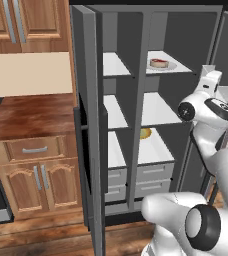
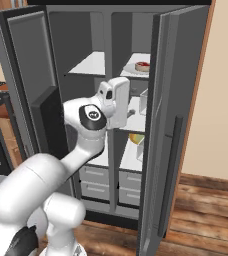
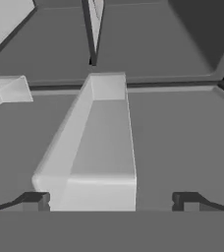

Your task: Retrieve the steak from the fridge and place it on the saucepan with marinade on the stove.

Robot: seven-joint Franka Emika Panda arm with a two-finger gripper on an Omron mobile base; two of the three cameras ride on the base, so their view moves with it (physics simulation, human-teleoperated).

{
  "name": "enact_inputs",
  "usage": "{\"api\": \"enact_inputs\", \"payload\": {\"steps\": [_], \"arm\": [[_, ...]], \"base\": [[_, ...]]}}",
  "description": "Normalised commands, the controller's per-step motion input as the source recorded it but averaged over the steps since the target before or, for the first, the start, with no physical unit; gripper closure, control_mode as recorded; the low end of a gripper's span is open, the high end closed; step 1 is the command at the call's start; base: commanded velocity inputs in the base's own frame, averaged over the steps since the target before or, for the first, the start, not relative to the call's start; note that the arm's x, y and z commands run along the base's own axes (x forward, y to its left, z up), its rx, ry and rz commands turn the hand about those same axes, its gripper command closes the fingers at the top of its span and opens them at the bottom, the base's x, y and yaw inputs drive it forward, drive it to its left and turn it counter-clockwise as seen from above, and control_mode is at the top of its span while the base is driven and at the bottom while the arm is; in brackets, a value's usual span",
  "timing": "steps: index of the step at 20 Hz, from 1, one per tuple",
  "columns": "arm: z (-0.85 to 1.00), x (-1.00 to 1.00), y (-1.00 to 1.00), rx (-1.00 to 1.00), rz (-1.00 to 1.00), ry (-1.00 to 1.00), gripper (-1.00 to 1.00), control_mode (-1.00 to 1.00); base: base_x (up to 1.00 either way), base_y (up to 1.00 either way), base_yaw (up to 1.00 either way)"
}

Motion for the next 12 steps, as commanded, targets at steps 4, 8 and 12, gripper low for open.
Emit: {"api": "enact_inputs", "payload": {"steps": [4,8,12], "arm": [[-0.04,0.32,-0.05,-0.01,-0.11,0.01,-1.0,-1.0],[0.0,0.37,-0.02,0.0,-0.08,0.03,-1.0,-1.0],[0.0,0.34,-0.09,0.0,-0.05,0.04,-1.0,-1.0]], "base": [[0.0,0.0,0.0],[0.0,0.0,0.0],[0.0,0.0,0.0]]}}
